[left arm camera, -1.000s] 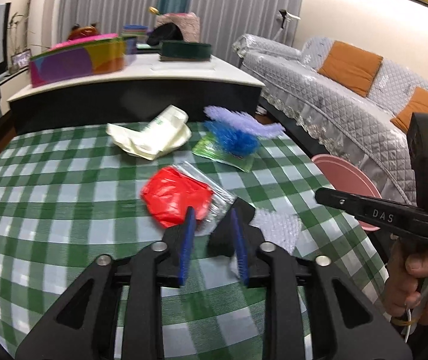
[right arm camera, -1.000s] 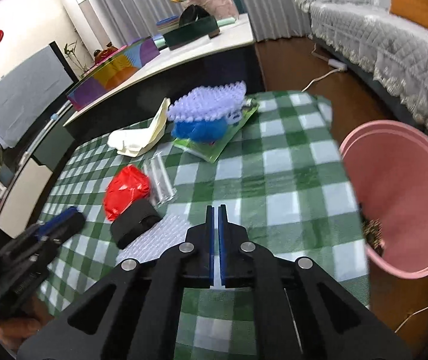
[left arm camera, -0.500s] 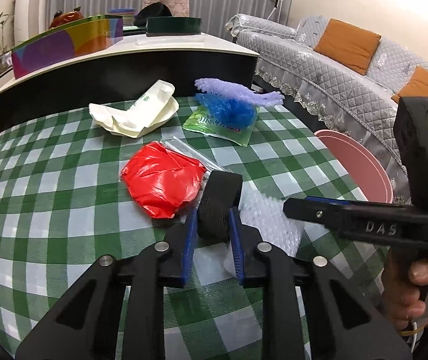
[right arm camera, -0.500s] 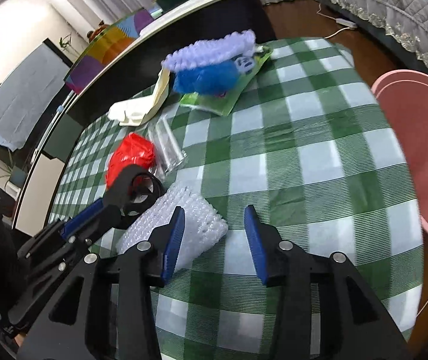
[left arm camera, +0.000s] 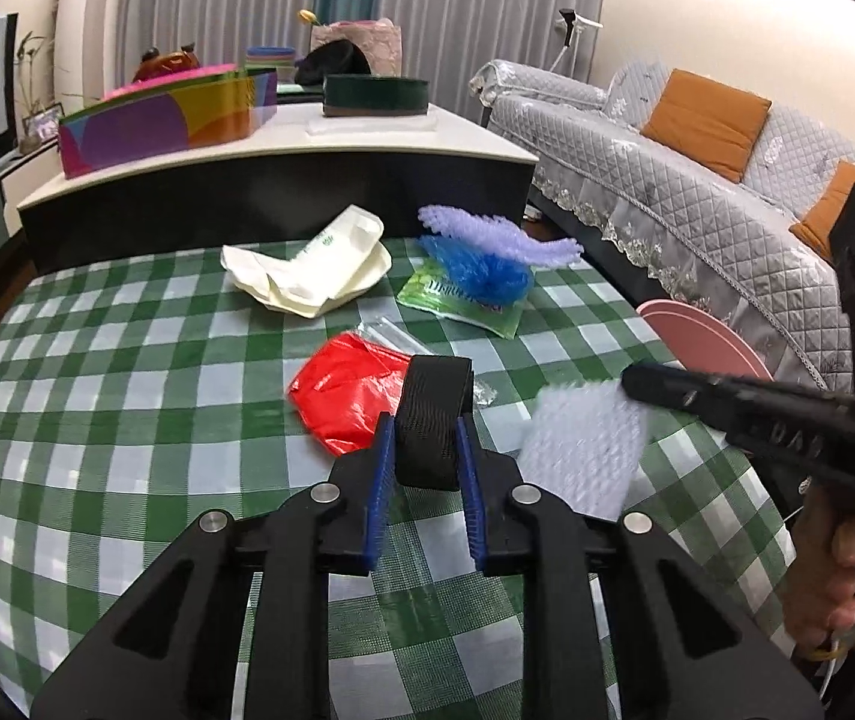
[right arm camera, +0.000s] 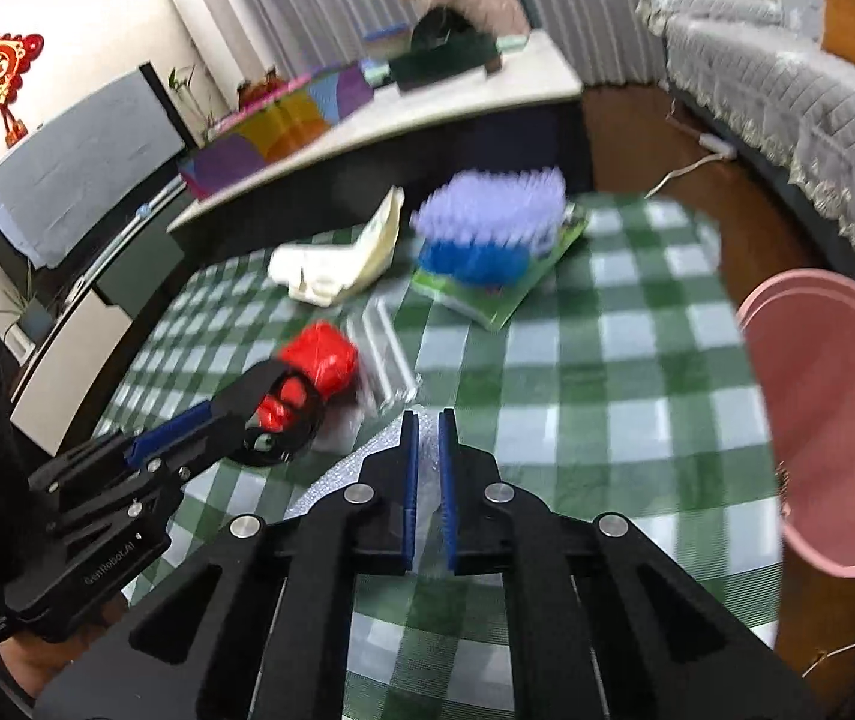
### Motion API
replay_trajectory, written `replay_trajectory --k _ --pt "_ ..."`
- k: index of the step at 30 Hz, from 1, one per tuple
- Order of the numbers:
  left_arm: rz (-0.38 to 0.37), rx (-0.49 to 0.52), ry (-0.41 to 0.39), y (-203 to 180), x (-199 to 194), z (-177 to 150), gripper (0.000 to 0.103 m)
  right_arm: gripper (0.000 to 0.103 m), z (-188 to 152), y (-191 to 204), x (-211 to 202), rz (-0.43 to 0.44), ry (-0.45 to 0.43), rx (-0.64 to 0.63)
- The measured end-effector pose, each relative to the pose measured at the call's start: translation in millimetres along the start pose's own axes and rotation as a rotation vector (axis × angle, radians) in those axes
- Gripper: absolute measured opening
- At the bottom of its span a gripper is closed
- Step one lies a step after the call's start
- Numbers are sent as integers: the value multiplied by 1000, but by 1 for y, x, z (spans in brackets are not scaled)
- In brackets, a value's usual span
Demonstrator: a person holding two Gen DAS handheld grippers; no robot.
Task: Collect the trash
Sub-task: 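Lift the white foam net toward the bin with the right tool while the left tool holds the black strap, then open the left tool over the pink bin while the right tool drops the white net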
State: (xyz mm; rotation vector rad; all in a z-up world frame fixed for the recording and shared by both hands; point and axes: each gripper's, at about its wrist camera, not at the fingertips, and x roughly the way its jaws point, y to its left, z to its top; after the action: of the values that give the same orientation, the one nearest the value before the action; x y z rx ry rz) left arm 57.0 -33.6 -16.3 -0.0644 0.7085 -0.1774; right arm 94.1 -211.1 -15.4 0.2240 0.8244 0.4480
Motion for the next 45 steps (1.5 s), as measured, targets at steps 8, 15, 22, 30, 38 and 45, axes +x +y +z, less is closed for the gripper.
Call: replay_trajectory --k 8,15,22,30,38,45 --pt "10 11 -30 -6 -15 1 21 7 9 0 -39 -83 -123 -53" --pt "7 32 -55 -15 -28 0 21 7 10 -3 -68 -133 -190 -64" --pt "-7 38 -75 -23 -39 2 20 7 11 -9 -90 -190 -248 -70" --pt "-26 57 -84 -34 -40 5 20 7 15 -14 -111 -254 -307 -86" --pt "-39 58 -100 -42 -42 15 20 7 27 -28 -126 -284 -295 -58" --pt "-70 62 -128 -56 -44 31 20 7 56 -35 -153 -330 -310 -113"
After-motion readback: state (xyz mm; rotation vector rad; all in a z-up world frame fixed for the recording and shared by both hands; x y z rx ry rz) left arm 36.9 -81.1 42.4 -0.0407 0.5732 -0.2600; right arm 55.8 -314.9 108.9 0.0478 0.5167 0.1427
